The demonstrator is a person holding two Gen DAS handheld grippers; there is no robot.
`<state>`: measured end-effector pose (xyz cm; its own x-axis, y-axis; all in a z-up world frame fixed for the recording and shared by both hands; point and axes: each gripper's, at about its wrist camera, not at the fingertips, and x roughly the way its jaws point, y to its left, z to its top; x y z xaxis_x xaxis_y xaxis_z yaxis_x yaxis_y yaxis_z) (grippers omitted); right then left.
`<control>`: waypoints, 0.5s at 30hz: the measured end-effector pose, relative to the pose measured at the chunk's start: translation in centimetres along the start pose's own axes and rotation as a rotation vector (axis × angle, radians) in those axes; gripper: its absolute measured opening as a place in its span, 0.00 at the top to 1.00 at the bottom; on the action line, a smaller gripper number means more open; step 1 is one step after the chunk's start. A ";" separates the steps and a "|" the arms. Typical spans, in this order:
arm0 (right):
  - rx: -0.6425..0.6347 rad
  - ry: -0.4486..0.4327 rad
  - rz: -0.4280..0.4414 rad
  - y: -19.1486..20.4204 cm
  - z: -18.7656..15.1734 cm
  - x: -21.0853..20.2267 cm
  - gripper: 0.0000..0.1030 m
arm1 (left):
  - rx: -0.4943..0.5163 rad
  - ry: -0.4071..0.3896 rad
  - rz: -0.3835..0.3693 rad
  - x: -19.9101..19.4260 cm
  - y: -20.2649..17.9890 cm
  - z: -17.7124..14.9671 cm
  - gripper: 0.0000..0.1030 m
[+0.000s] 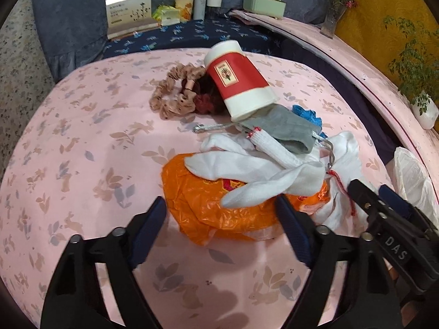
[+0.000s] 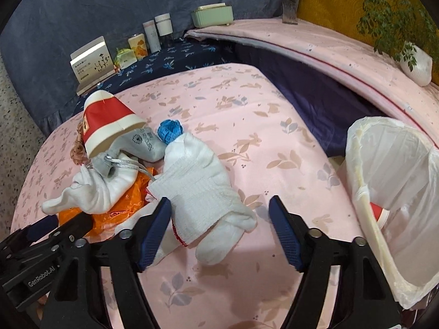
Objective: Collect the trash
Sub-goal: 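Grasp the white glove with the right tool while the left tool grasps an orange bag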
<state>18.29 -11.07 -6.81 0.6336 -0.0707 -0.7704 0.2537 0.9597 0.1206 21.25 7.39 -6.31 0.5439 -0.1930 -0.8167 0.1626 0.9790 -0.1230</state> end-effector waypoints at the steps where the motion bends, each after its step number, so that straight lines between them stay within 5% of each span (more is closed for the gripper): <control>1: 0.000 0.012 0.006 0.0 -0.1 0.3 0.46 | -0.006 0.007 -0.014 0.2 0.0 0.0 0.34; 4: -0.005 0.021 0.016 0.2 -0.5 0.5 0.58 | -0.029 0.017 -0.044 0.4 0.2 -0.2 0.45; 7: -0.012 0.028 0.050 0.2 -0.5 0.3 0.82 | -0.046 0.012 -0.081 0.1 0.4 -0.3 0.68; 10: -0.021 0.019 0.057 0.2 -0.4 -0.4 0.85 | -0.043 -0.002 -0.091 -0.8 0.0 -0.2 0.80; 15: -0.003 -0.038 0.081 -0.4 0.2 -3.1 0.85 | -0.034 -0.042 -0.086 -3.2 -0.5 -0.2 0.84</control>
<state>16.38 -11.29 -4.32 0.6790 -0.0028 -0.7341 0.1982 0.9636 0.1796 19.27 7.49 -3.70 0.5633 -0.2785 -0.7779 0.1826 0.9602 -0.2115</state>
